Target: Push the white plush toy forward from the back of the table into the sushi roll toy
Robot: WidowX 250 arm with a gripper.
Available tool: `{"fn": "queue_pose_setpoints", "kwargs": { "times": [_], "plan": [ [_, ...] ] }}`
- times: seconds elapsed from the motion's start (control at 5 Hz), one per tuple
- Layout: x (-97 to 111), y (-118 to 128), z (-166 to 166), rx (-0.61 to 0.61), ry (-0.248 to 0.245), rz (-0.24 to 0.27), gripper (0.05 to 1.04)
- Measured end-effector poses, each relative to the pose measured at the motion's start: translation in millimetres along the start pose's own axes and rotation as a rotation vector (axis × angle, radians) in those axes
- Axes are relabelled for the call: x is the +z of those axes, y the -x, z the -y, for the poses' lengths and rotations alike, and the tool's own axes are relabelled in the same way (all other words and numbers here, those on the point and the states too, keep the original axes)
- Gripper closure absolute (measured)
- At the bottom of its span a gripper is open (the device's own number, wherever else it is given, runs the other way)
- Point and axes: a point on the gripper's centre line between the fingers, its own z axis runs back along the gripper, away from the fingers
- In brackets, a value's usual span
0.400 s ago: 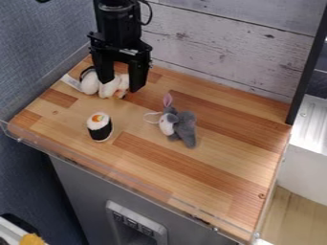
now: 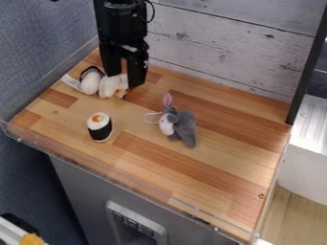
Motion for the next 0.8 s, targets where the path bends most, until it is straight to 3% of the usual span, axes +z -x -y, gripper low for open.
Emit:
{"fn": "queue_pose_setpoints", "kwargs": {
  "times": [0.2, 0.4, 0.8],
  "plan": [
    [-1, -7, -26, -0.094, 0.001, -0.007, 0.086],
    [-1, -8, -44, -0.101, 0.001, 0.000, 0.085],
    [-8, 0, -62, 0.063, 0.002, 0.016, 0.088]
  ]
}}
